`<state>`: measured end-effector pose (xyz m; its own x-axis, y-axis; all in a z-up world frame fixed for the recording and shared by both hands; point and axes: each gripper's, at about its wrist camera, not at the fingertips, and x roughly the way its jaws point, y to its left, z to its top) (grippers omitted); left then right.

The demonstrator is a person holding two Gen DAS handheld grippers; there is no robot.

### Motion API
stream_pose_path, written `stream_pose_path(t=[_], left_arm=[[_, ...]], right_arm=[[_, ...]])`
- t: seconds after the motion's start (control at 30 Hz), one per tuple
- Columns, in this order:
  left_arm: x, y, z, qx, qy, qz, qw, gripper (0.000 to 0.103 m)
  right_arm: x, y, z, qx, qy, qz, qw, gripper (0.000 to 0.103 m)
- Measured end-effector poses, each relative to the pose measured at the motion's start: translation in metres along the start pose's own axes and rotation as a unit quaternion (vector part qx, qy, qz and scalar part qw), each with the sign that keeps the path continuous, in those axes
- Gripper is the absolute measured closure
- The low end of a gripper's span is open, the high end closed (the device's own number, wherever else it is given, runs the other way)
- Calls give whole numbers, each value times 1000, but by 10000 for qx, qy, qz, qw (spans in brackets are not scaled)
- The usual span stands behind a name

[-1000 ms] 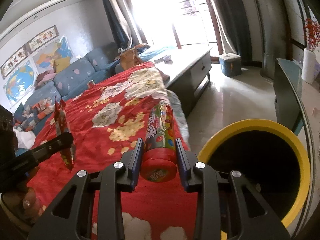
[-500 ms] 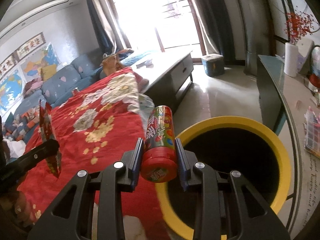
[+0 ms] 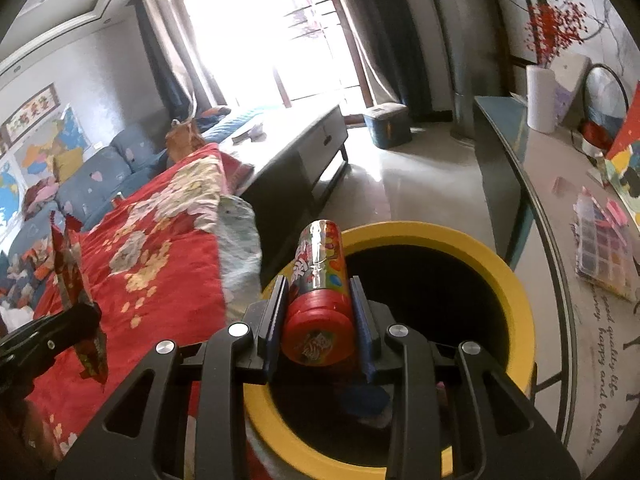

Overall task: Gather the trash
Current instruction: 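Carry the packet and can in both grippers over the yellow-rimmed bin, then open both grippers to drop the packet and can into the bin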

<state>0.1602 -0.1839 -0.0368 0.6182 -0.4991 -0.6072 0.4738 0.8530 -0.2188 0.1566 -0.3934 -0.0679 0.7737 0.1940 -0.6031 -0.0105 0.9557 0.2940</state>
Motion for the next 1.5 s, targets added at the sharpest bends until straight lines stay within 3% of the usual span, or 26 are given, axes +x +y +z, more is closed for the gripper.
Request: stream_pose_path(t=[0.73,0.8,0.83,0.87,0.9,0.97,1.03,1.27,1.37,1.5], left_arm=[[63,-39,6,573,517,-221,9968,94],[68,-41,8,610,549,-252,9963,93],[71,-44,9,648,573,-274,9959,93],[72,-46,9,674,571,-260,9957,88],[74,-47,10,694,581,-266,9955,83],[73,-47,9,674,563,-285,9957,59],[71,-45,9,611,545,-346,9960,55],[55,-31,9,356,407,-212,9983,18],[43,-20,10,231,304,-111,9992,11],[25,-6,12,68,132,91,9998,11]], right_arm=[[3,-64,-15,703,156,-240,9971,73],[2,-69,-16,777,177,-235,9965,69],[2,-72,-17,831,184,-251,9961,59],[0,-74,-17,855,171,-281,9958,52],[-1,-76,-18,871,157,-308,9956,51],[-5,-79,-19,898,127,-339,9953,49],[-11,-80,-19,867,92,-406,9954,43],[-37,-69,-16,648,-176,-629,9958,22],[-46,-57,-14,466,-274,-682,9962,15],[-57,-36,-12,229,-412,-682,9966,9]])
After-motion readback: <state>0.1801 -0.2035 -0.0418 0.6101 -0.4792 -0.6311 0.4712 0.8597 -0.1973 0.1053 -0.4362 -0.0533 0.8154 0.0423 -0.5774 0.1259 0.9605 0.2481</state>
